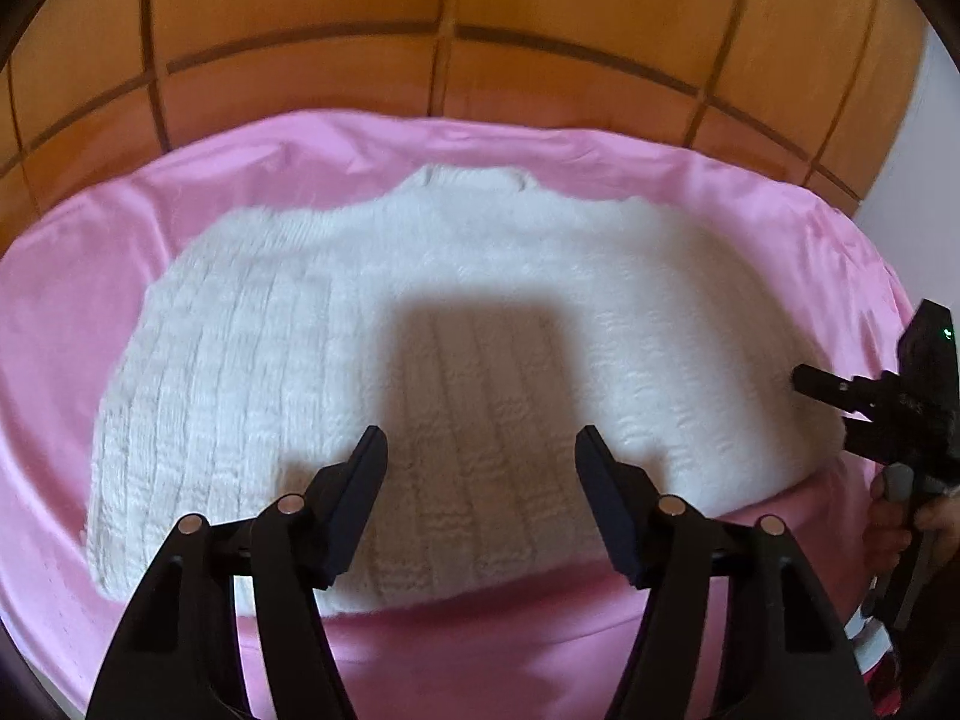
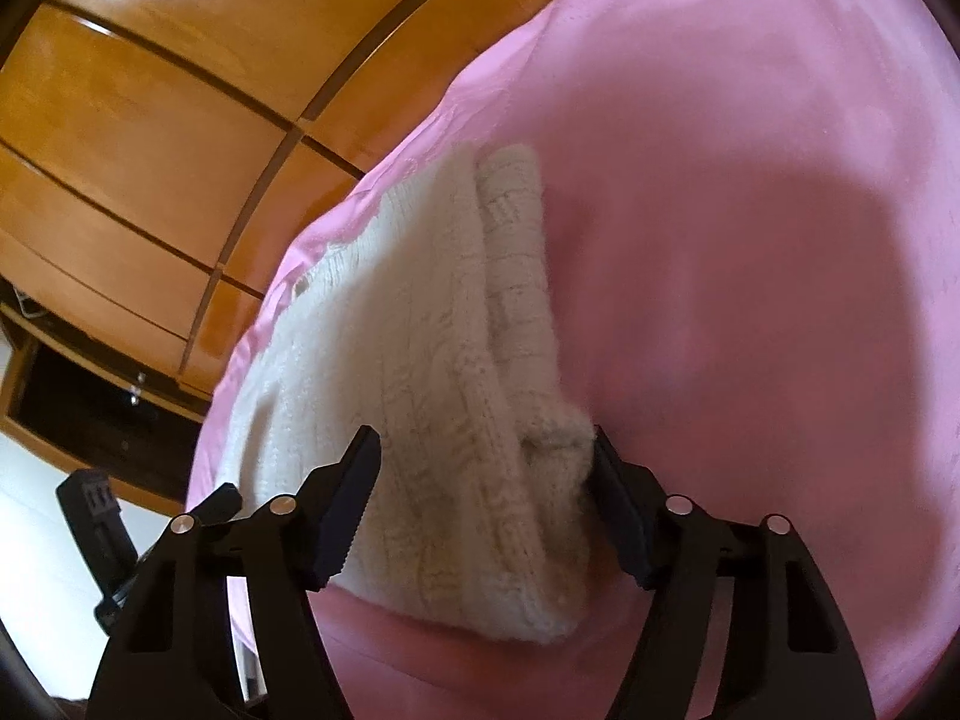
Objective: Fold small clothes
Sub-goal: 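Smooth the folded sweater with the right gripper while the left gripper hovers open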
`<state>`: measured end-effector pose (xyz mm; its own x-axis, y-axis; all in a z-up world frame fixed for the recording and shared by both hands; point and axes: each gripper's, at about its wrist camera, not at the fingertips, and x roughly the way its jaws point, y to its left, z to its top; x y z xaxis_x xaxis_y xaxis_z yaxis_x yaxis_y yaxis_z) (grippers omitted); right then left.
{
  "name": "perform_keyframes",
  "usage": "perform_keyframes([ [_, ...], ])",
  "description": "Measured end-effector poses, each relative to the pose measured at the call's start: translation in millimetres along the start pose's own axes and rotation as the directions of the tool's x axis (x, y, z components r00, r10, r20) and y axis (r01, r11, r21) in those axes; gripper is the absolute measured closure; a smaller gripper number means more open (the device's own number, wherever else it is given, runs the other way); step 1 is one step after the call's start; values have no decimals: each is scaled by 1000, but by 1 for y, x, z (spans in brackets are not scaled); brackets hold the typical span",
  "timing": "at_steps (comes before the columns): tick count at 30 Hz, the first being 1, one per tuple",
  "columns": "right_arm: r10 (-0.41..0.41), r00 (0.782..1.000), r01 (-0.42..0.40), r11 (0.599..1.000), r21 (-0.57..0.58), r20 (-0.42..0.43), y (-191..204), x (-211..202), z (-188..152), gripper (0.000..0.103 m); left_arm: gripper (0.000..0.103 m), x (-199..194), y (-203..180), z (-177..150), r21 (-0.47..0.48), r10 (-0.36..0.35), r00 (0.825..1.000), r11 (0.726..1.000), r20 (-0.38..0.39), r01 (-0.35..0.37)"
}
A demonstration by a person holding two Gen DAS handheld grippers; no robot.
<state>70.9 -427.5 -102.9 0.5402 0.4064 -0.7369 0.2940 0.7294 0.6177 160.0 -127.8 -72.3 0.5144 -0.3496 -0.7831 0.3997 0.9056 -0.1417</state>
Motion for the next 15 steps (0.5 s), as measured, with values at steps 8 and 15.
perform_keyframes([
  [8,-36,999,35,999,-22,-32,12,4,1,38,35,39,2,-4,-3,-2,995,1000,-98,1],
  [15,-69,995,64,995,-73,-70,25,11,-5,63,37,20,1,-6,-2,33,999,999,-31,-33],
])
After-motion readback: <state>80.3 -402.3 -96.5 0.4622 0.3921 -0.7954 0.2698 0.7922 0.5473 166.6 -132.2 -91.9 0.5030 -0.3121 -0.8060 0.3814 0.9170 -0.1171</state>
